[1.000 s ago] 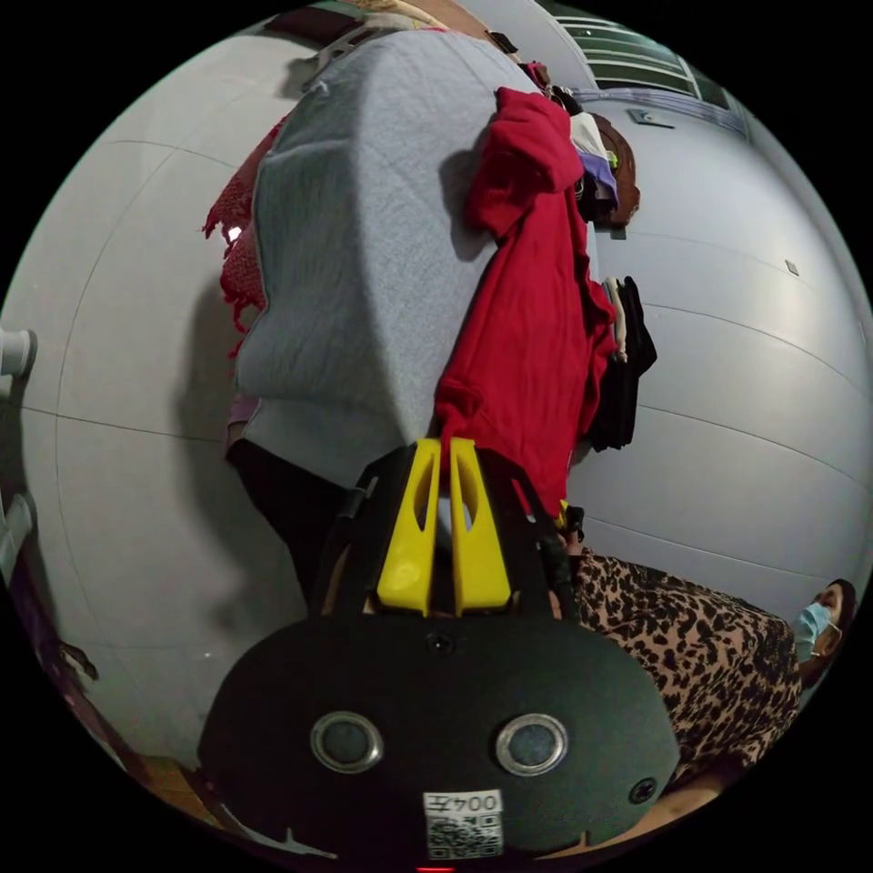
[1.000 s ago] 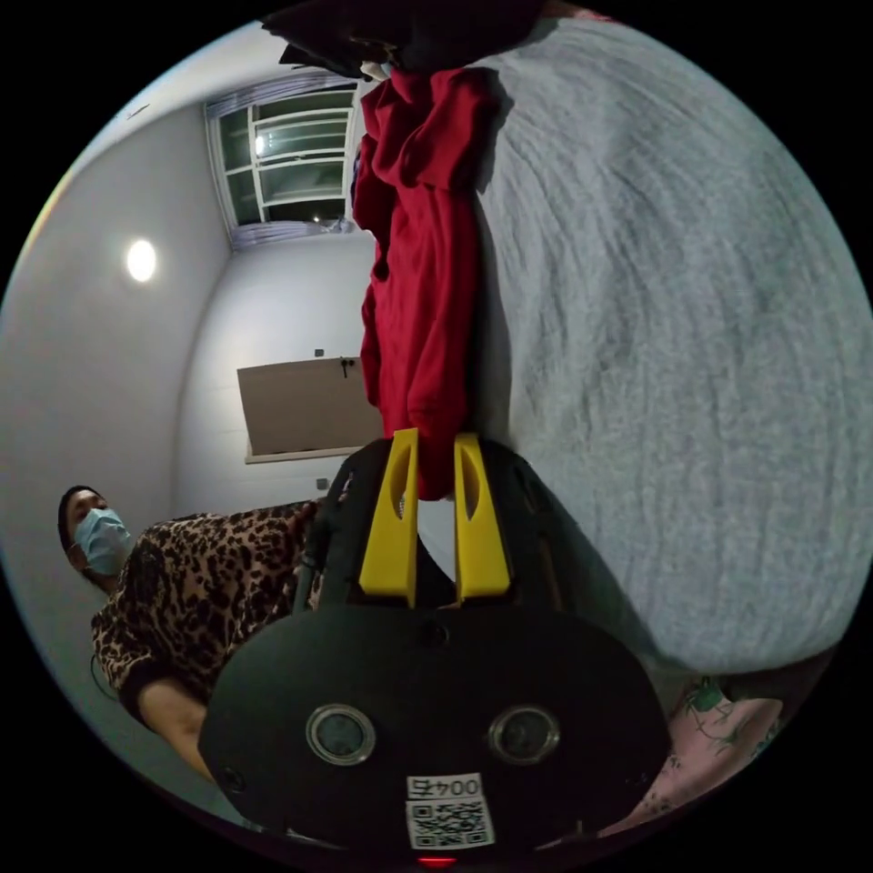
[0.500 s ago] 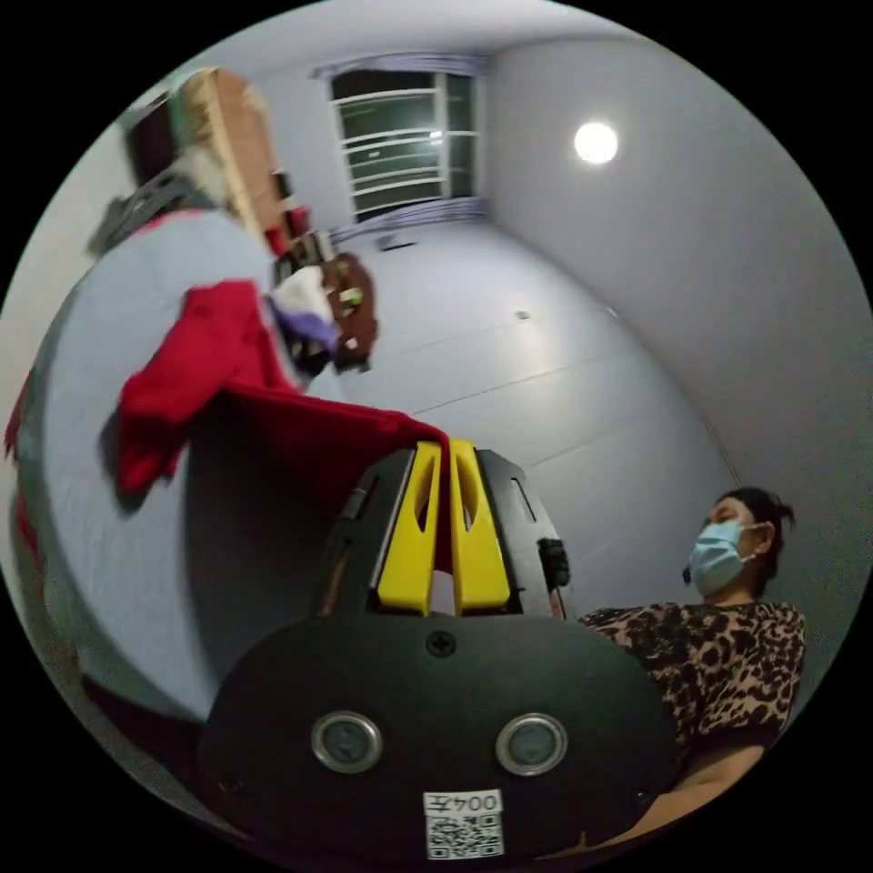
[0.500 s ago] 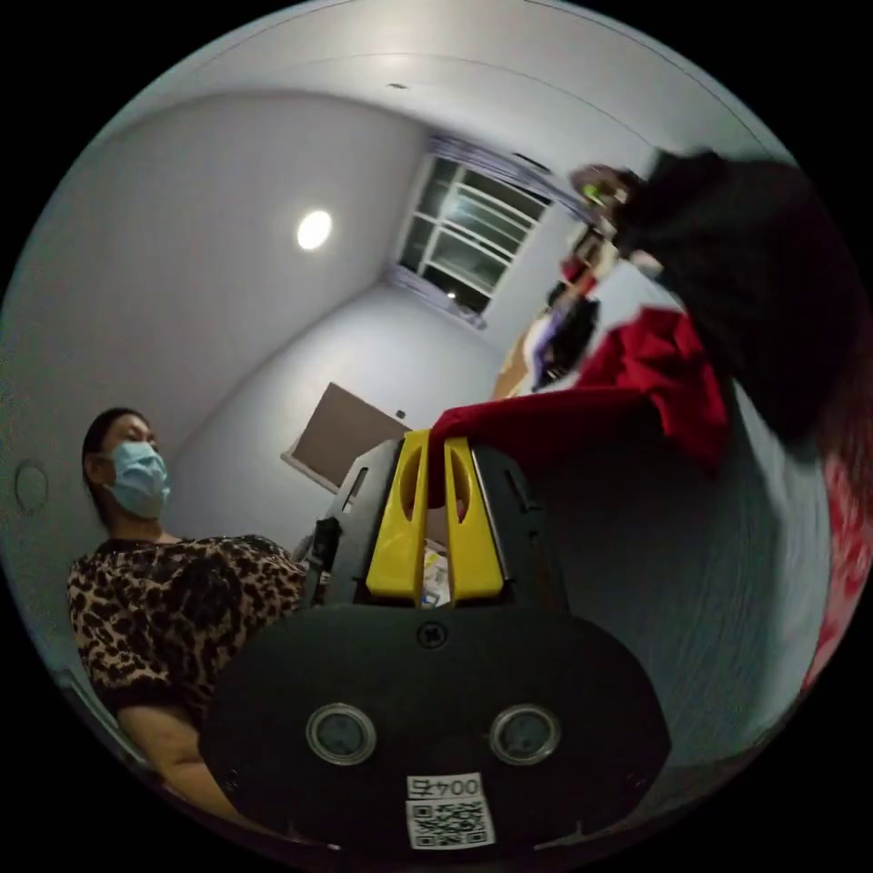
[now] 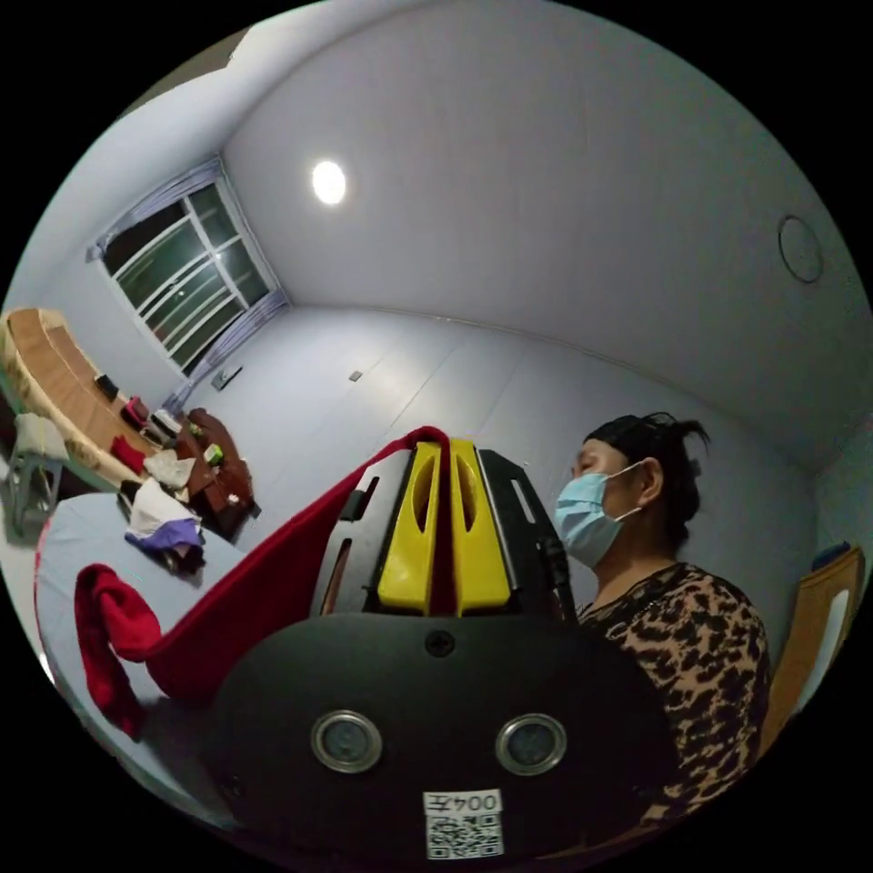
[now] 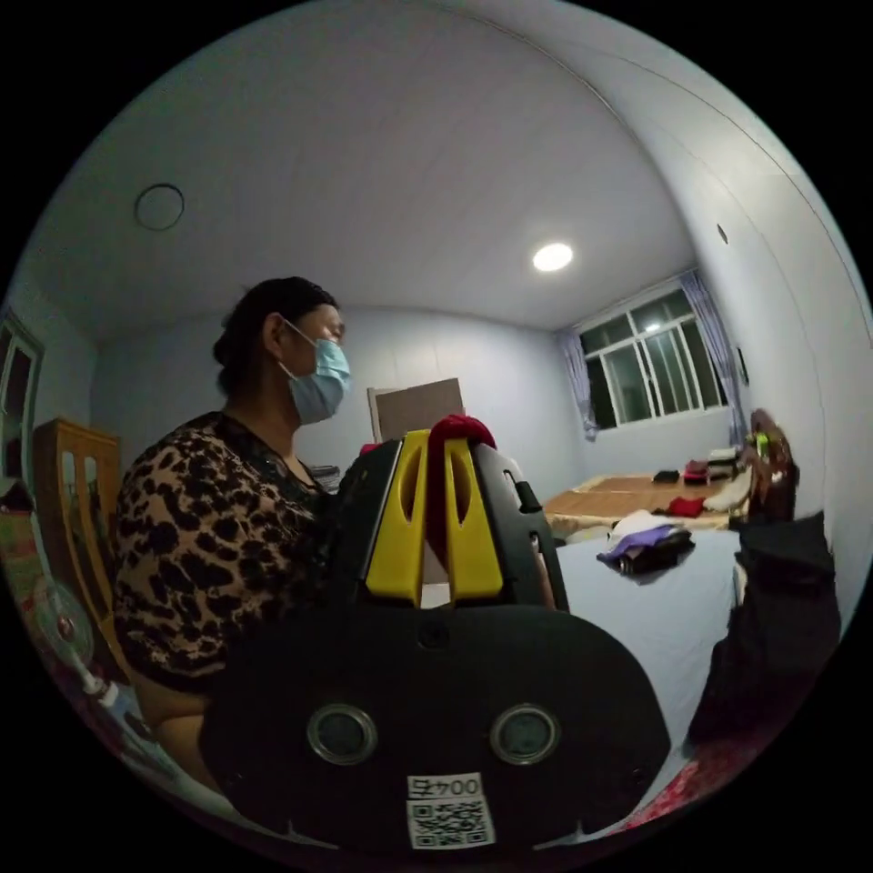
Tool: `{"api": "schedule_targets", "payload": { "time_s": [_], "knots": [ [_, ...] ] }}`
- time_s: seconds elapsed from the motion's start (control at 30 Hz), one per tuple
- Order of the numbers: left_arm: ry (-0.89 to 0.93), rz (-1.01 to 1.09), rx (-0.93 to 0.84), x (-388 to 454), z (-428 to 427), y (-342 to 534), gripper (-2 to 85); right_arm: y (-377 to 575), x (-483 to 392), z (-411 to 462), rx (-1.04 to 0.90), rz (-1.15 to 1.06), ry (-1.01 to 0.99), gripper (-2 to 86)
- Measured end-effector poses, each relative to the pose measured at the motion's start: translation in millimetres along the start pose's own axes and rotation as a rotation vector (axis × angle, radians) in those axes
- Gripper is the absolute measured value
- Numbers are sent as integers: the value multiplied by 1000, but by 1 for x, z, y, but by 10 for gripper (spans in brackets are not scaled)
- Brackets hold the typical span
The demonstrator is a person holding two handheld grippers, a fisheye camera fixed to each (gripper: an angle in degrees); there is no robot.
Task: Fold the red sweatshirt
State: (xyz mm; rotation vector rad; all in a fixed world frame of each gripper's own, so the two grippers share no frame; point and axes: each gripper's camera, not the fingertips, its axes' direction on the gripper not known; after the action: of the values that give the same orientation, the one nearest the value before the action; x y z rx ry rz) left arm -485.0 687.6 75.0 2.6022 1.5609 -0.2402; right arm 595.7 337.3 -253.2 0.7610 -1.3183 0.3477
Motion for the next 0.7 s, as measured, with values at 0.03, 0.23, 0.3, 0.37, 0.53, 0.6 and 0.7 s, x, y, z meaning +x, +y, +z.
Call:
{"api": "schedule_targets", "payload": {
  "time_s": [0.03,0.23,0.3,0.37,0.53,0.6,0.7],
  "knots": [
    [-19,-53,-9,-12,2,5,19,7,8,5,-7,41,11,36],
    [-281,-535,-64,-182,14,79,20,119,144,81,-161,641,196,34],
    [-392,-671,-124,-252,36,94,19,160,208,107,-149,899,250,31],
    [-413,-704,-122,-284,65,81,18,158,250,132,-164,966,283,30],
    [-291,-285,-137,-211,191,-91,17,-28,268,191,-115,668,290,29],
    [-200,1,-118,-118,232,-181,18,-153,223,194,-47,402,317,29],
    [-91,213,-72,-29,247,-236,19,-255,160,183,22,186,298,30]
  ]
}}
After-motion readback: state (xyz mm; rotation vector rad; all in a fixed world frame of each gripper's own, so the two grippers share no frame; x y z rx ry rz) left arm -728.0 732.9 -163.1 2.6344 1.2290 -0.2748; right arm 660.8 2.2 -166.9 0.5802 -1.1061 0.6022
